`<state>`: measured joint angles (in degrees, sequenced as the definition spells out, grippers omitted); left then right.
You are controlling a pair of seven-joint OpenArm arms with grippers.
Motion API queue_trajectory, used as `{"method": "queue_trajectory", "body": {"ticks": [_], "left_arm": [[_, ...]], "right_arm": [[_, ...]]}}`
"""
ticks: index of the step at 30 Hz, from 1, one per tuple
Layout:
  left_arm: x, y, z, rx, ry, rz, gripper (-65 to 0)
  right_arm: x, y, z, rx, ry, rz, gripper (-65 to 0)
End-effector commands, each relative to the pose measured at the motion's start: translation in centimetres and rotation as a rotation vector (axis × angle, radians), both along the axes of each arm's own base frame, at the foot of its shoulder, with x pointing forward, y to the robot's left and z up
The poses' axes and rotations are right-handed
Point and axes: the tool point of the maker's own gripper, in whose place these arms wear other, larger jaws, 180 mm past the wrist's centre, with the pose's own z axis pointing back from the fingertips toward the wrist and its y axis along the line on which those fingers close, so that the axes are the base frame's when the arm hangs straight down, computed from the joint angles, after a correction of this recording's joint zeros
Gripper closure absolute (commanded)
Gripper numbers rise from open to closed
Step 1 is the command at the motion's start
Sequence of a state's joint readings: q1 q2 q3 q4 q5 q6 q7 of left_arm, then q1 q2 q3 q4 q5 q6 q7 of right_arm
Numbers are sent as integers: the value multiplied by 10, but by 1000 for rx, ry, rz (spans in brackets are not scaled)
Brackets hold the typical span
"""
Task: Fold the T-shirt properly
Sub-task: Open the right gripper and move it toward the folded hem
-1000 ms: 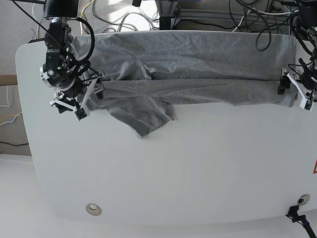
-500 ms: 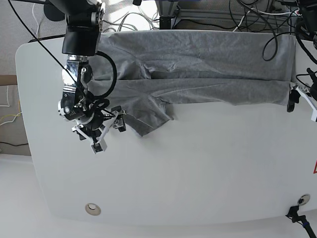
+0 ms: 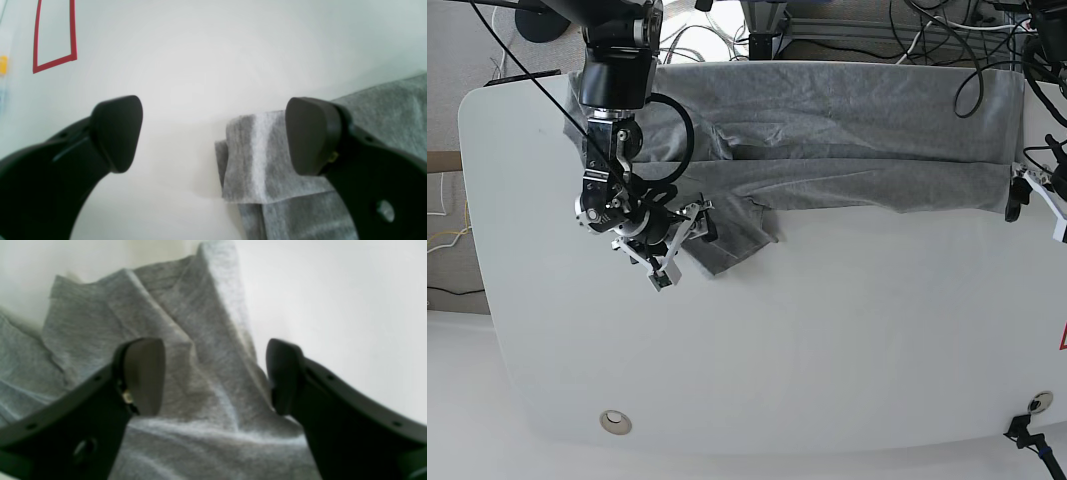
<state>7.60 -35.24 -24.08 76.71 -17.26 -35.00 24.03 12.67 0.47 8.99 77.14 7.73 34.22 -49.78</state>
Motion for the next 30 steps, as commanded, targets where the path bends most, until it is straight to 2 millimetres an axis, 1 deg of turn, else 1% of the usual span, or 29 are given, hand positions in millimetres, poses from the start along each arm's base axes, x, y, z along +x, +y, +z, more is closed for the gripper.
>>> {"method": "queue_trajectory", "body": {"ticks": [1, 3, 5, 7, 8, 10, 11, 14, 17, 19, 21, 23, 27, 30], "left_arm": [[10, 6, 20, 16, -55, -5, -650], [10, 6, 20, 16, -55, -5, -650], [10, 6, 20, 16, -55, -5, -650], [10, 6, 20, 16, -55, -5, -650], [10, 6, 20, 16, -55, -5, -650], [10, 6, 20, 16, -55, -5, -650], [10, 6, 20, 16, -55, -5, -650], [10, 6, 20, 16, -55, -5, -650], [10, 6, 20, 16, -55, -5, -650], [10, 6, 20, 16, -55, -5, -650], [10, 6, 20, 16, -55, -5, -650], [10, 6, 20, 16, -55, -5, -650], [10, 6, 20, 16, -55, -5, -650], [10, 6, 21, 16, -56, -5, -650]], "right_arm": [[15, 11, 20, 35, -64, 13, -397], [14, 16, 20, 44, -64, 15, -363], [14, 19, 20, 50, -64, 16, -309], [14, 20, 21, 54, -64, 17, -220], [14, 20, 21, 56, -64, 17, -161], [14, 20, 21, 56, -64, 17, -15], [14, 20, 21, 56, -64, 17, 0], [14, 22, 22, 55, -67, 29, 0], [10, 24, 26, 38, -76, 81, 0], [9, 21, 37, 2, -93, 109, 0], [3, 16, 43, -45, -85, 119, 0], [0, 10, 57, -90, -108, 120, 0], [-20, -2, 67, -171, -98, 119, 0], [-42, -2, 79, -168, -111, 133, 0]]}}
